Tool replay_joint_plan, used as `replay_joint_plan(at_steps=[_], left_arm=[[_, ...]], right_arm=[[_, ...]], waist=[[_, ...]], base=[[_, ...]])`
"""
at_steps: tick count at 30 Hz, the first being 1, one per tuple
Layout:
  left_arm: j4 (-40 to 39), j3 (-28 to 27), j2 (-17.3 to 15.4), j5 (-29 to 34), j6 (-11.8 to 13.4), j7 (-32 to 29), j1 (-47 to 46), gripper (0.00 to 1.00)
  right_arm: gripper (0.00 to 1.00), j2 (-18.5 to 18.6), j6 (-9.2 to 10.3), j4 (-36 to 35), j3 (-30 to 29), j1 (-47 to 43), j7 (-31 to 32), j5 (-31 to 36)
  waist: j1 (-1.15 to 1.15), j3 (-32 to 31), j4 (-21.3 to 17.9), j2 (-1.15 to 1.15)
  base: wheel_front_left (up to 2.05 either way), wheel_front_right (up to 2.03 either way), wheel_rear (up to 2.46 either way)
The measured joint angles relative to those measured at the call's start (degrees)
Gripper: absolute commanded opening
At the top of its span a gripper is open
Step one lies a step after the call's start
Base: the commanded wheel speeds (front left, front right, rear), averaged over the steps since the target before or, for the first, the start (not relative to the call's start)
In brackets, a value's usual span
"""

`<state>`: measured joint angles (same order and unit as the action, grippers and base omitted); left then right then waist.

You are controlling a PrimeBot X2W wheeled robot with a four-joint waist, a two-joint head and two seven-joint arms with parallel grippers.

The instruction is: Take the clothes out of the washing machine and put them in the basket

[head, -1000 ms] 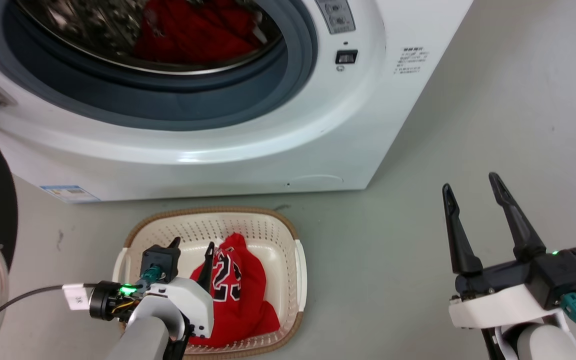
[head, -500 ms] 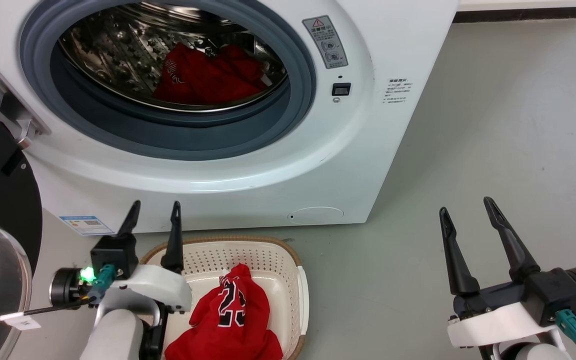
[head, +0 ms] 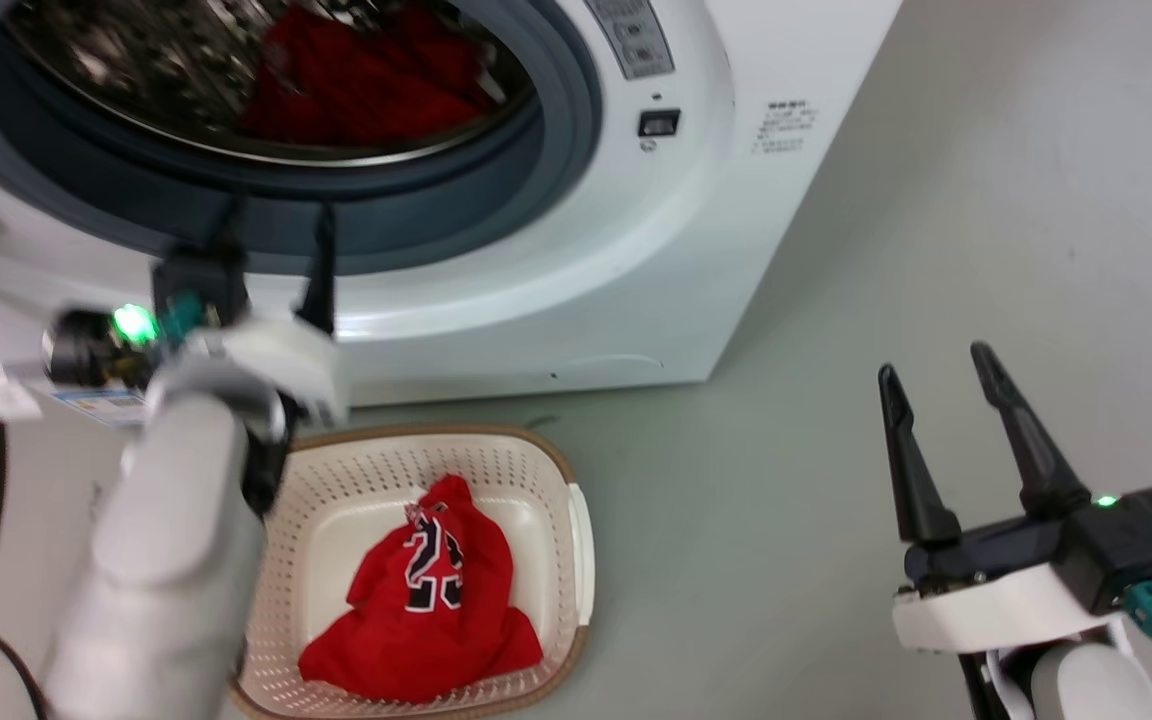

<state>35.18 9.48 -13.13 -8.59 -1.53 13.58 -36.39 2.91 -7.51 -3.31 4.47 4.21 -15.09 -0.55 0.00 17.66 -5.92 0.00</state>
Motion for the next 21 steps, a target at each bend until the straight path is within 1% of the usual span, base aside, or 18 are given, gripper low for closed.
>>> replay_joint_plan(at_steps=[6, 12, 17, 21], left_arm=[[9.6, 0.9, -2.7, 0.8, -2.0, -4.8, -13.3, 1.00], [17.3, 1.9, -4.9, 1.3, -3.6, -9.6, -26.1, 1.00], [22.8, 3.8, -6.0, 1.8, -4.9, -15.5, -36.7, 1.00], [26.9, 4.3, -7.0, 1.0, -5.4, -20.9, -43.9, 1.00]], right_arm=[[1.00, 0.0, 0.00, -0.4, 0.5, 2.9, 0.0, -1.0], [1.00, 0.0, 0.00, -1.3, 1.1, 5.5, 0.0, -2.7], [1.00, 0.1, 0.00, -2.2, 1.0, 7.8, 0.0, -4.0], [1.00, 0.0, -0.01, -2.8, 1.3, 9.0, 0.0, -4.9]], waist=[[0.00, 4.8, -2.3, 0.00], [0.00, 10.1, -5.1, 0.00], [0.01, 15.2, -7.1, 0.00], [0.01, 19.1, -8.6, 0.00]], base=[[0.00, 0.00, 0.00], [0.00, 0.00, 0.00], [0.00, 0.00, 0.00], [0.00, 0.00, 0.00]])
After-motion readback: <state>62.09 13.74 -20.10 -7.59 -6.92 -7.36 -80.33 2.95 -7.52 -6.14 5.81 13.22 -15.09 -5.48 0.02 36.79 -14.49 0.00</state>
